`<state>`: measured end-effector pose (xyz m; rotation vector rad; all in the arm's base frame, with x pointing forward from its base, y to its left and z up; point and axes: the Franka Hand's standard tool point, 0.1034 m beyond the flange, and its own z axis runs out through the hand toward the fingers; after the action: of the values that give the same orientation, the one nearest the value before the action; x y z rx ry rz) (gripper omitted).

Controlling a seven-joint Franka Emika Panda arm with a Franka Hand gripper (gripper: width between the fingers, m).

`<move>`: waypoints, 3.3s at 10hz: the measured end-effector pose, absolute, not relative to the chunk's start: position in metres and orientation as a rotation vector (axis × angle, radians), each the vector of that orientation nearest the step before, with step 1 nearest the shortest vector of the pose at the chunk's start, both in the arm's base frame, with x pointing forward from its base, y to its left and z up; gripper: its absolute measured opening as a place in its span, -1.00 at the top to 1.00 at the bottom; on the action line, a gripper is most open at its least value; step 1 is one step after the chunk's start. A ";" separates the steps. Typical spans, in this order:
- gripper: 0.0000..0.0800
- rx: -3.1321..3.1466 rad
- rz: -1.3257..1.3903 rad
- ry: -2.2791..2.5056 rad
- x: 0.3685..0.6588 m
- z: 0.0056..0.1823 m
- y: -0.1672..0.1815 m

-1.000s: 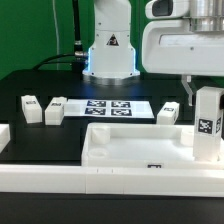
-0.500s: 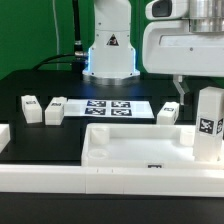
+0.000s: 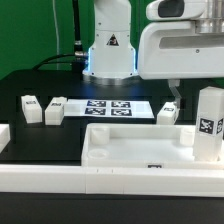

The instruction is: Assemble desk

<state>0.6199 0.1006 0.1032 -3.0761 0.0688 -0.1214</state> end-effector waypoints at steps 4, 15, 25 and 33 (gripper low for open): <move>-0.62 -3.075 -0.135 -0.377 0.620 0.103 0.102; 0.28 -2.992 -0.144 -0.879 0.620 0.104 0.103; 0.27 -3.045 -0.147 0.392 0.620 0.103 0.101; -0.03 -2.960 -0.129 0.884 0.620 0.102 0.084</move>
Offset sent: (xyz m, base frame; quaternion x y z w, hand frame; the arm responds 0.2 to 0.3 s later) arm 0.0086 0.0053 0.0022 -0.0218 -0.0015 -0.1903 0.9815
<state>0.6197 0.0838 0.1018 -2.9603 0.8839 -0.1292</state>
